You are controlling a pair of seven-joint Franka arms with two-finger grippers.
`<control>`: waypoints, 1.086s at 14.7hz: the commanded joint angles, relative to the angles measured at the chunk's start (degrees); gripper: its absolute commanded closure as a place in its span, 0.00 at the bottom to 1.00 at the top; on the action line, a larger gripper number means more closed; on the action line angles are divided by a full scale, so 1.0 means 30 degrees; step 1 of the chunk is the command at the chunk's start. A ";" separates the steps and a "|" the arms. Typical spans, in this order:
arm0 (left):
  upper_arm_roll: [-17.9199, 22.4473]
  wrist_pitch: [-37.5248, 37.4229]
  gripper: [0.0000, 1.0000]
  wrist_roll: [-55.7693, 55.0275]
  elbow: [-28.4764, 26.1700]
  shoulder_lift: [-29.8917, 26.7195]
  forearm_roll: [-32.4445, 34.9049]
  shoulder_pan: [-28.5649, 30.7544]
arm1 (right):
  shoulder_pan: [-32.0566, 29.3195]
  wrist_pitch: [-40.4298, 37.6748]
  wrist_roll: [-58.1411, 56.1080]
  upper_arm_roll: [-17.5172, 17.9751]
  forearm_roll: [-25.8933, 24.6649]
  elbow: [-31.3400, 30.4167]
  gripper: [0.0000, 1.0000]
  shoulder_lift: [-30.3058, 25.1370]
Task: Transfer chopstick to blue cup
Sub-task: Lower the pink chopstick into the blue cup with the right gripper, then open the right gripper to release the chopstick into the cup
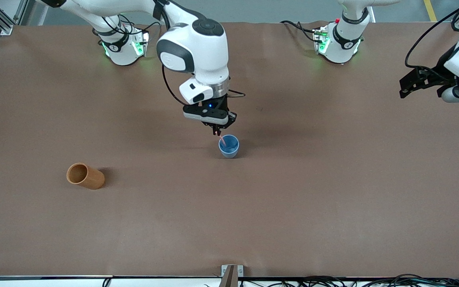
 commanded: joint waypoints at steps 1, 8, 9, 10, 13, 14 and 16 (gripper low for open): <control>-0.0042 -0.0020 0.00 0.0334 -0.0230 -0.0287 -0.0320 0.0242 | 0.0130 0.0628 0.0500 0.0198 -0.0649 0.0058 0.94 0.0805; -0.0100 -0.0050 0.00 0.0362 -0.0201 -0.0287 -0.0291 0.0155 | -0.0250 0.0484 0.0091 0.0198 -0.1441 0.0730 0.12 0.1072; -0.0158 -0.0050 0.00 0.0363 -0.0201 -0.0287 -0.0291 0.0155 | -0.0425 0.0483 0.0061 0.0198 -0.1440 0.0761 0.03 0.1013; -0.0159 -0.0050 0.00 0.0363 -0.0201 -0.0287 -0.0291 0.0155 | -0.0659 0.0396 0.0003 0.0227 -0.1353 0.0732 0.00 0.0897; -0.0188 -0.0079 0.00 0.0392 -0.0201 -0.0287 -0.0262 0.0155 | -0.1274 -0.0829 -0.1427 0.0198 -0.0100 0.0761 0.00 -0.0447; -0.0217 -0.0254 0.00 0.0392 -0.0201 -0.0287 -0.0262 0.0126 | -0.1653 -0.1589 -0.2564 0.0140 0.0777 0.0761 0.00 -0.1148; -0.0218 -0.0343 0.00 0.0392 -0.0201 -0.0287 -0.0262 0.0125 | -0.2474 -0.2938 -0.5344 -0.0412 0.2913 0.0761 0.00 -0.2438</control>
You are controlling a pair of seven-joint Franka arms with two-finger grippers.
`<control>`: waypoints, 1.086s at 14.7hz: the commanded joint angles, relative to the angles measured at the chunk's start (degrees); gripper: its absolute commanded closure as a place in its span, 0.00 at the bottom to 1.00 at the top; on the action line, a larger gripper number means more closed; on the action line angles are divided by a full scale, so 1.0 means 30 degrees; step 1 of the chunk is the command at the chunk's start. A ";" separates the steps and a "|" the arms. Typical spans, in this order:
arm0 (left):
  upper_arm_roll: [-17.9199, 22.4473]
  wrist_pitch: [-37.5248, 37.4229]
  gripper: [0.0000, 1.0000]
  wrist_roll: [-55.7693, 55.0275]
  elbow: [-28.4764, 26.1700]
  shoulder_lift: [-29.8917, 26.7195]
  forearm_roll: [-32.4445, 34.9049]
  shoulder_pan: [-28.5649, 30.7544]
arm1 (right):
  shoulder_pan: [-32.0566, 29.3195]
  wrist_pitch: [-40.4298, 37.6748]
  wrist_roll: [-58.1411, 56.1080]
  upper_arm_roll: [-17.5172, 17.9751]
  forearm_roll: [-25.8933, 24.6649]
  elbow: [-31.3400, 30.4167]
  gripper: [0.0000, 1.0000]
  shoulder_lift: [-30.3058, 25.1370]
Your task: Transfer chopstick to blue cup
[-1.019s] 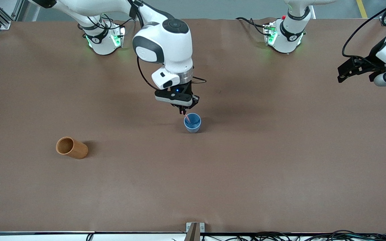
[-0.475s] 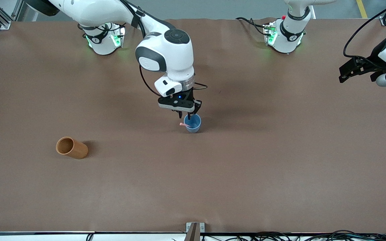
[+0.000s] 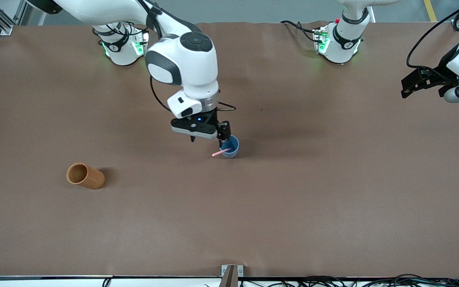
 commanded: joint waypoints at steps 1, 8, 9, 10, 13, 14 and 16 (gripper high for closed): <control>-0.0042 -0.0187 0.00 0.0384 -0.0188 -0.0287 -0.0260 0.0087 | -0.1093 -0.1232 -0.3882 -0.1335 0.3255 -0.0615 0.00 -0.2784; -0.0042 -0.0304 0.00 0.0501 -0.0188 -0.0287 -0.0289 0.0116 | -0.1006 -0.3953 -1.4634 -0.9392 0.9622 -0.0703 0.00 -0.7300; -0.0042 -0.0304 0.00 0.0501 -0.0188 -0.0287 -0.0260 0.0116 | -0.1035 -0.4423 -1.5809 -1.0243 1.0205 -0.0703 0.00 -0.7710; -0.0042 -0.0304 0.00 0.0501 -0.0188 -0.0287 -0.0289 0.0116 | -0.1093 -0.5037 -1.6923 -1.1179 1.0994 -0.0674 0.00 -0.8120; -0.0042 -0.0304 0.00 0.0647 -0.0130 -0.0287 -0.0231 0.0116 | -0.1239 -0.6736 -1.8804 -1.2826 1.1588 -0.0587 0.00 -0.9001; -0.0042 -0.0304 0.00 0.0676 -0.0043 -0.0258 -0.0202 0.0116 | -0.1501 -0.7264 -1.9157 -1.2974 1.1617 -0.0412 0.00 -0.9177; -0.0042 -0.0304 0.00 0.0589 0.0366 0.0034 -0.0202 0.0087 | -0.1738 -0.9046 -1.9948 -1.3151 1.1647 0.0986 0.00 -0.9179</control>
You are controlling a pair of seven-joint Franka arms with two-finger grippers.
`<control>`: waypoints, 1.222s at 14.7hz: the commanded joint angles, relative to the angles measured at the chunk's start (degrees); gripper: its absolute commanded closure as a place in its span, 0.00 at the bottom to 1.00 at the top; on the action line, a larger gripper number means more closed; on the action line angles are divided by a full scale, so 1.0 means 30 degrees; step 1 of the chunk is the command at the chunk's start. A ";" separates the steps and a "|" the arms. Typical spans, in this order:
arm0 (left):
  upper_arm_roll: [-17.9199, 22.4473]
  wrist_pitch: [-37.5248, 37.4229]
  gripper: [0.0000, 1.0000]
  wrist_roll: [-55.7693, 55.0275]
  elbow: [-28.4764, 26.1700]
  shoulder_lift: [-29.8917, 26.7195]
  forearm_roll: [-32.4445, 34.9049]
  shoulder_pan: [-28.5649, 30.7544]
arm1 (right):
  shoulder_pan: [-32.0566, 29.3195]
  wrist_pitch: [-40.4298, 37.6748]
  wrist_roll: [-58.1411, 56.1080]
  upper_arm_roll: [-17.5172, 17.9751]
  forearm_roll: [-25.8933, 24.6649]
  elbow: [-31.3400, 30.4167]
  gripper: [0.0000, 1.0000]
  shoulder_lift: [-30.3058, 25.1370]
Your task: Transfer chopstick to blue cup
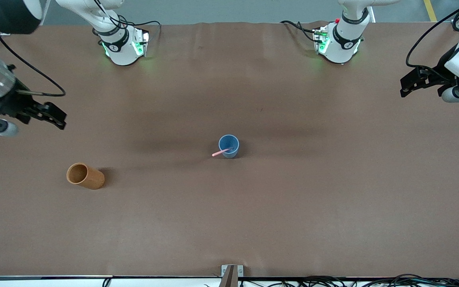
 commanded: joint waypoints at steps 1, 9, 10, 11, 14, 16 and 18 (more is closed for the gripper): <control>-0.0036 -0.0297 0.00 0.0345 0.0442 0.0093 -0.0201 0.0096 | -0.0261 -0.2123 -0.0886 -0.0178 0.0457 0.1468 0.00 -0.0385; -0.0036 -0.0327 0.00 0.0375 0.0501 0.0093 -0.0172 0.0155 | -0.0115 -0.4476 -0.4344 -0.3021 0.2156 0.2152 0.00 -0.1378; -0.0036 -0.0327 0.00 0.0375 0.0501 0.0093 -0.0172 0.0183 | -0.0115 -0.4504 -0.4460 -0.3079 0.2156 0.2150 0.00 -0.1351; -0.0036 -0.0327 0.00 0.0375 0.0501 0.0093 -0.0172 0.0155 | -0.0028 -0.4475 -0.5274 -0.3370 0.2330 0.2150 0.00 -0.1322; -0.0007 -0.0357 0.00 0.0375 0.0501 0.0093 -0.0201 0.0183 | 0.0119 -0.4534 -0.6540 -0.3899 0.2420 0.2120 0.00 -0.1321; -0.0007 -0.0357 0.00 0.0375 0.0501 0.0093 -0.0289 0.0184 | 0.0120 -0.4534 -0.6571 -0.3988 0.2420 0.2120 0.00 -0.1263; -0.0007 -0.0328 0.00 0.0375 0.0501 0.0093 -0.0289 0.0184 | 0.0236 -0.4504 -0.6484 -0.3988 0.2420 0.2120 0.00 -0.1233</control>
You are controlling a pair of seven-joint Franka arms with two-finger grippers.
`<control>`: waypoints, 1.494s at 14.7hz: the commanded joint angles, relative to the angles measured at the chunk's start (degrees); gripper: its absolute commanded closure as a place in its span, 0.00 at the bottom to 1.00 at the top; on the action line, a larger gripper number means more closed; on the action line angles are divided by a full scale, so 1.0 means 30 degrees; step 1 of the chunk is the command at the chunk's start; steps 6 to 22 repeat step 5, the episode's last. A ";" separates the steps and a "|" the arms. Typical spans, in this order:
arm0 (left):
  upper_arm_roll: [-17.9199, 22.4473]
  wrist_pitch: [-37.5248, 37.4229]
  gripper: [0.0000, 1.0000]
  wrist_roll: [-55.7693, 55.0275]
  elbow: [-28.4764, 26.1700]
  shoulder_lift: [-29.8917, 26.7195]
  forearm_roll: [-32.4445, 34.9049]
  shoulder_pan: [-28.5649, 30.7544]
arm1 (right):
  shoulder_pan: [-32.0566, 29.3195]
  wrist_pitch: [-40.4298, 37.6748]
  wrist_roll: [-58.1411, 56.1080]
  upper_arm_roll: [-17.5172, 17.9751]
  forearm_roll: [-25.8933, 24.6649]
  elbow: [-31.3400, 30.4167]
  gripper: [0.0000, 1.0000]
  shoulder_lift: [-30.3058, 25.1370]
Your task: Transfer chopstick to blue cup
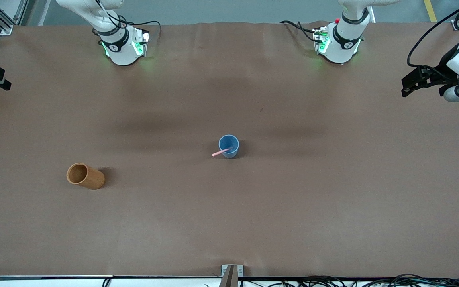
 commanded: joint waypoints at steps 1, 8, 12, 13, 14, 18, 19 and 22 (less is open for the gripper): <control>-0.0030 -0.0327 0.00 0.0375 0.0381 0.0090 -0.0289 0.0169 | 0.0330 0.0075 -0.0105 -0.0241 0.0395 -0.0476 0.00 -0.0375; -0.0030 -0.0327 0.00 0.0433 0.0381 0.0119 -0.0319 0.0198 | 0.0330 0.0427 -0.0250 -0.0211 0.0483 -0.0740 0.00 -0.0376; -0.0030 -0.0327 0.00 0.0433 0.0381 0.0119 -0.0319 0.0198 | 0.0330 0.0427 -0.0250 -0.0211 0.0483 -0.0740 0.00 -0.0376; -0.0030 -0.0327 0.00 0.0433 0.0381 0.0119 -0.0319 0.0198 | 0.0330 0.0427 -0.0250 -0.0211 0.0483 -0.0740 0.00 -0.0376; -0.0030 -0.0327 0.00 0.0433 0.0381 0.0119 -0.0319 0.0198 | 0.0330 0.0427 -0.0250 -0.0211 0.0483 -0.0740 0.00 -0.0376; -0.0030 -0.0327 0.00 0.0433 0.0381 0.0119 -0.0319 0.0198 | 0.0330 0.0427 -0.0250 -0.0211 0.0483 -0.0740 0.00 -0.0376; -0.0030 -0.0327 0.00 0.0433 0.0381 0.0119 -0.0319 0.0198 | 0.0330 0.0427 -0.0250 -0.0211 0.0483 -0.0740 0.00 -0.0376; -0.0030 -0.0327 0.00 0.0433 0.0381 0.0119 -0.0319 0.0198 | 0.0330 0.0427 -0.0250 -0.0211 0.0483 -0.0740 0.00 -0.0376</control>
